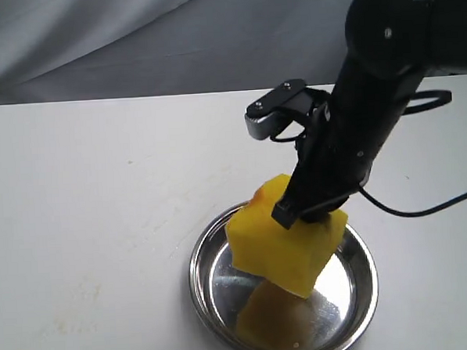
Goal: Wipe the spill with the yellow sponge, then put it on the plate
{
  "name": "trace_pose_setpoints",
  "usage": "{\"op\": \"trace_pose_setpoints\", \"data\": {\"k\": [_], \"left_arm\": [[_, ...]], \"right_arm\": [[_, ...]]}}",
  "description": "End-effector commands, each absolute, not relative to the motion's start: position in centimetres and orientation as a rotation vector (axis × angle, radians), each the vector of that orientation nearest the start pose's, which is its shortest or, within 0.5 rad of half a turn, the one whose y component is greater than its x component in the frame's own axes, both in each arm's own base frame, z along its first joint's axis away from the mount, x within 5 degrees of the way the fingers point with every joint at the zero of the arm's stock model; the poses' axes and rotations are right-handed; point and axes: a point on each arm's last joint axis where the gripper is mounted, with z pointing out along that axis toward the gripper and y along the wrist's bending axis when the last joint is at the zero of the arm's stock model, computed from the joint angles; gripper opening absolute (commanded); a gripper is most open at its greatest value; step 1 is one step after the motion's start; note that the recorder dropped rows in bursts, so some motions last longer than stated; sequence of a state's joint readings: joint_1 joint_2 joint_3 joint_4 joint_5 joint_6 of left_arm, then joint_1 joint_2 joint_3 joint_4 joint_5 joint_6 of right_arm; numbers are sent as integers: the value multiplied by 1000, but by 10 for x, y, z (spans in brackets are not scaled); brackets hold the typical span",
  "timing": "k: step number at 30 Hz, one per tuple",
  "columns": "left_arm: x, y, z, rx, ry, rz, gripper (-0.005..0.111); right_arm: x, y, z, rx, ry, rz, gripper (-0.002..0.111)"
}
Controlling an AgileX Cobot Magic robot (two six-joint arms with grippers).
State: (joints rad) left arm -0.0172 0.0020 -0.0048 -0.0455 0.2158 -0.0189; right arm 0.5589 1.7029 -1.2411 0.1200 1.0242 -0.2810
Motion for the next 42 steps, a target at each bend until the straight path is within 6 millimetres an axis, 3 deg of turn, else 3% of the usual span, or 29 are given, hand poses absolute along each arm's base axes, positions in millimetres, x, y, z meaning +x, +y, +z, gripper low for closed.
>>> {"op": "trace_pose_setpoints", "data": {"k": [1,8,12,15,21,23,27,32,35,39,42], "left_arm": [[56,-2,194,-40,1693,-86,0],[56,-2,194,-40,1693,-86,0],[56,-2,194,-40,1693,-86,0],[56,-2,194,-40,1693,-86,0],[56,-2,194,-40,1693,-86,0],[56,-2,194,-40,1693,-86,0],[56,-2,194,-40,1693,-86,0],[56,-2,194,-40,1693,-86,0],[56,-2,194,-40,1693,-86,0],[56,-2,194,-40,1693,-86,0],[56,-2,194,-40,1693,-86,0]], "right_arm": [[278,183,215,-1010,2704,212,0],[281,181,188,-877,2779,158,0],[278,178,170,-903,2903,106,2],[279,178,161,-901,2924,93,14],[282,180,162,-876,2904,102,48],[281,179,162,-876,2904,103,54],[284,181,183,-872,2890,111,57],[284,181,214,-871,2880,115,56],[281,178,222,-879,2872,96,54],[285,169,223,-862,2882,58,22],[296,148,223,-736,2917,44,2]]}}
